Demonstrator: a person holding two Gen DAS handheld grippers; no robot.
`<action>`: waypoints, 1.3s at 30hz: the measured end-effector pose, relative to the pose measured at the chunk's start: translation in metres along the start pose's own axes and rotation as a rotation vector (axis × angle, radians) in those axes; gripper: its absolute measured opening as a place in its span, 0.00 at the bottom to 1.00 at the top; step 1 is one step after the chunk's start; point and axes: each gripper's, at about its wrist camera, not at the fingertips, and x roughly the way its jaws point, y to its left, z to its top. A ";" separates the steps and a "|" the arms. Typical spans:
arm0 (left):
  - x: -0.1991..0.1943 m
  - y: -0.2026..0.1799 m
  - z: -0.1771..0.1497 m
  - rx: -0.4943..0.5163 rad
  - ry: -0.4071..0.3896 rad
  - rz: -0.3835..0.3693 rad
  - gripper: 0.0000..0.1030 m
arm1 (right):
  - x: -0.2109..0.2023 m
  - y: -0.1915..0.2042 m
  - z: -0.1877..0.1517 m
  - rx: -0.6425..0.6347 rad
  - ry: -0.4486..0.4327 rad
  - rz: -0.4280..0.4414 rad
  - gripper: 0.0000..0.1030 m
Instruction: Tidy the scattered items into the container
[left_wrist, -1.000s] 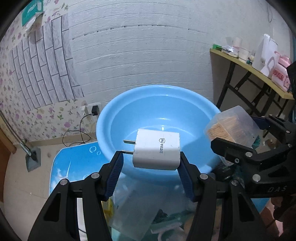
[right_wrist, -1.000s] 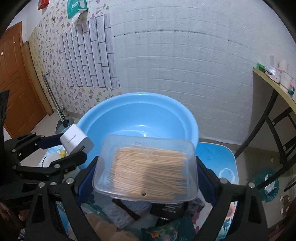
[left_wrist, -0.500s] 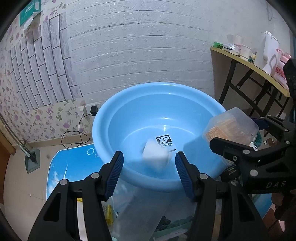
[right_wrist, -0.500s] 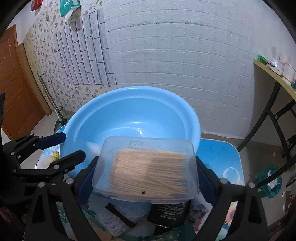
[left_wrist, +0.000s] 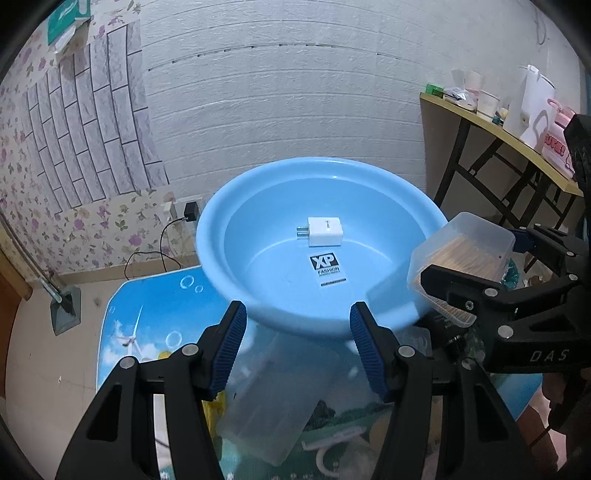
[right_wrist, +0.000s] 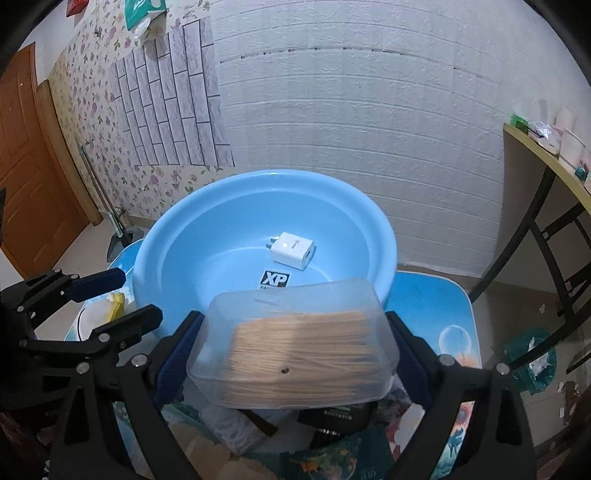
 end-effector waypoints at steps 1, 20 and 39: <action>-0.002 0.000 -0.002 -0.003 0.003 -0.001 0.57 | 0.000 0.002 0.000 -0.005 0.003 0.003 0.92; -0.024 0.015 -0.038 -0.049 0.038 0.030 0.58 | -0.013 -0.003 -0.012 0.039 -0.076 0.017 0.93; -0.022 0.031 -0.054 -0.074 0.059 0.047 0.59 | 0.012 -0.012 -0.052 -0.056 0.041 0.063 0.46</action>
